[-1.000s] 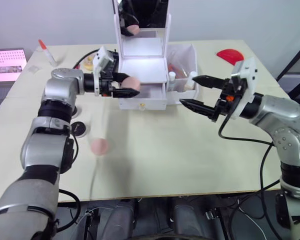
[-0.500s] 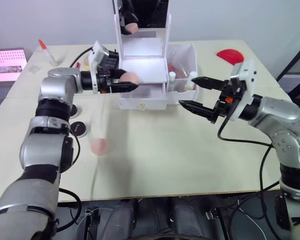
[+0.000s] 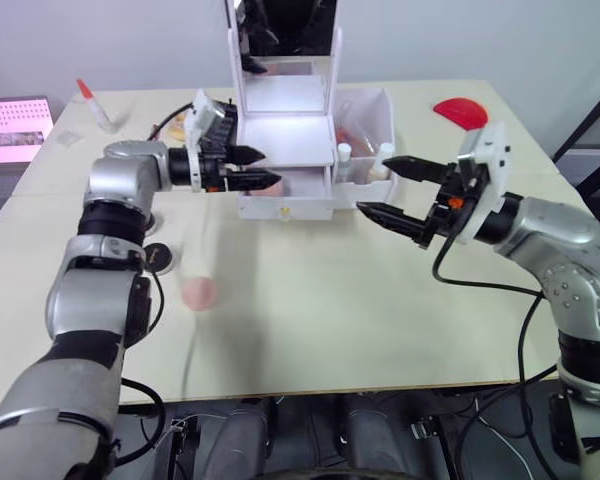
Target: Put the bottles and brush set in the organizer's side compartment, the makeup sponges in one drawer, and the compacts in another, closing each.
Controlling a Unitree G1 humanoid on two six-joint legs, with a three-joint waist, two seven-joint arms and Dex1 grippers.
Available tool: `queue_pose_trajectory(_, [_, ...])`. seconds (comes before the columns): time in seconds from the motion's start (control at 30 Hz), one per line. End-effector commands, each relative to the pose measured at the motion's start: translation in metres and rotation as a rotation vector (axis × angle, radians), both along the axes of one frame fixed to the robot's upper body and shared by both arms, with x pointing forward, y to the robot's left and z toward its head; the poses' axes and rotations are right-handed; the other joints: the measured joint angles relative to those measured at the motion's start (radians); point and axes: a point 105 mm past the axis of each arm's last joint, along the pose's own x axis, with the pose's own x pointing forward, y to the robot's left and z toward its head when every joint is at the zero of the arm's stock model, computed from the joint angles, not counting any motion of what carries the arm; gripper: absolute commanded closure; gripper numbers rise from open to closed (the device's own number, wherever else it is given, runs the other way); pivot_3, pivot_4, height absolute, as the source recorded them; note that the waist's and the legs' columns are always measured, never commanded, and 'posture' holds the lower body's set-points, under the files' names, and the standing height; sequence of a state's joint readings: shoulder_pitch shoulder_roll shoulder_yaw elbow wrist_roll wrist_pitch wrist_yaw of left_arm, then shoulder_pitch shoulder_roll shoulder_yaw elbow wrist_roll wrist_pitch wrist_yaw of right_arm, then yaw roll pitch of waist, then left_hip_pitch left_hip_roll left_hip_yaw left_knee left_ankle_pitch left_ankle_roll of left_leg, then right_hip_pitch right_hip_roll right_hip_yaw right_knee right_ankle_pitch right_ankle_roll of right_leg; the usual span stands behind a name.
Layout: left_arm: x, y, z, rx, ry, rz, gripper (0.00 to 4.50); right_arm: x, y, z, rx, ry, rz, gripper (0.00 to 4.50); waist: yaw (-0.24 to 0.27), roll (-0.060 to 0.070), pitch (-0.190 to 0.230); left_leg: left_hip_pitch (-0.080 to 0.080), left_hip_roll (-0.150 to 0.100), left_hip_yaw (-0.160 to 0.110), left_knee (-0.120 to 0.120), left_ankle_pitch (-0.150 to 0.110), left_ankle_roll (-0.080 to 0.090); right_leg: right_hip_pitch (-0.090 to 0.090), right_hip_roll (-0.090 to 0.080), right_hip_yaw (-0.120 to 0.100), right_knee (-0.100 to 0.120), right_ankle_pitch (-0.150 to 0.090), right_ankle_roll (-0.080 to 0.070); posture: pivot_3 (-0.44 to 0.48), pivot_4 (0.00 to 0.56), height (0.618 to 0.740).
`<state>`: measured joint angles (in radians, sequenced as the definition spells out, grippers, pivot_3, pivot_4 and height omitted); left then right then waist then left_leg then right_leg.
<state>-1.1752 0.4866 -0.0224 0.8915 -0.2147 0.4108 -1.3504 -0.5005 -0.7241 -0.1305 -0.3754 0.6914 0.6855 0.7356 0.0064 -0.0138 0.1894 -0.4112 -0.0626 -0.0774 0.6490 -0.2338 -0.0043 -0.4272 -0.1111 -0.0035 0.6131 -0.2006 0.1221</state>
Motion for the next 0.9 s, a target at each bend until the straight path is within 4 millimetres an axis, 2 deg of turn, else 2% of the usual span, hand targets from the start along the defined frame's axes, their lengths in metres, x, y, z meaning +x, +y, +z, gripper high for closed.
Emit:
queue_pose_trajectory(0.03, [0.000, -0.002, 0.007, 0.011, -0.038, -0.008, 0.05, -0.008, 0.000, 0.011, 0.014, -0.051, 0.002, 0.00, 0.000, 0.000, 0.000, 0.000, 0.000, 0.000, 0.000, 0.000, 0.000, 0.000, 0.000, 0.000, 0.000, 0.000, 0.000, 0.000, 0.150, 0.738])
queue_pose_trajectory(0.27, [0.003, 0.001, 0.013, -0.002, -0.069, 0.007, 0.05, -0.009, 0.000, 0.008, 0.013, -0.043, -0.004, 0.00, 0.002, 0.000, 0.000, 0.000, 0.000, 0.000, 0.000, 0.000, 0.000, 0.000, 0.000, 0.000, 0.000, 0.000, 0.000, 0.000, 0.150, 0.738])
queue_pose_trajectory(0.4, [-0.002, 0.013, 0.025, -0.020, -0.108, -0.003, 0.05, -0.011, -0.004, 0.008, 0.004, -0.043, -0.012, 0.00, 0.001, 0.000, 0.000, 0.000, 0.000, 0.000, 0.000, 0.000, 0.000, 0.000, 0.000, 0.000, 0.000, 0.000, 0.000, 0.000, 0.150, 0.738])
queue_pose_trajectory(0.57, [-0.024, 0.051, 0.034, 0.001, -0.169, 0.009, 0.05, -0.014, -0.025, 0.006, -0.027, -0.043, -0.073, 0.00, -0.015, 0.000, 0.000, 0.000, 0.000, 0.000, -0.001, 0.000, 0.000, -0.001, 0.000, 0.001, 0.000, 0.000, 0.000, 0.000, 0.150, 0.738])
queue_pose_trajectory(0.63, [-0.043, 0.083, 0.029, 0.055, -0.195, 0.064, 0.05, -0.016, -0.048, 0.004, -0.060, -0.034, -0.143, 0.00, -0.022, 0.001, 0.000, 0.000, 0.000, 0.000, -0.002, 0.000, 0.000, -0.001, 0.000, 0.001, 0.000, 0.000, 0.000, 0.000, 0.150, 0.738])
queue_pose_trajectory(0.73, [-0.062, 0.107, 0.020, 0.120, -0.207, 0.135, 0.05, -0.018, -0.071, 0.003, -0.082, -0.027, -0.210, 0.00, -0.024, 0.001, 0.000, 0.001, 0.001, 0.001, -0.003, 0.000, 0.000, -0.002, 0.000, 0.002, 0.000, 0.000, 0.000, 0.000, 0.150, 0.738])
queue_pose_trajectory(0.8, [-0.077, 0.135, 0.008, 0.154, -0.183, 0.244, 0.05, -0.017, -0.091, -0.004, -0.117, -0.011, -0.279, 0.00, -0.020, 0.001, 0.000, 0.001, 0.001, 0.000, -0.003, 0.000, 0.000, -0.001, 0.000, 0.002, 0.000, 0.000, 0.000, 0.000, 0.150, 0.738])
queue_pose_trajectory(0.9, [-0.091, 0.159, -0.003, 0.173, -0.159, 0.357, 0.05, -0.019, -0.106, -0.010, -0.146, 0.001, -0.313, 0.00, -0.014, 0.001, 0.000, 0.002, 0.001, 0.000, -0.003, 0.000, 0.000, 0.000, -0.001, 0.002, -0.001, 0.000, -0.001, 0.000, 0.150, 0.738])
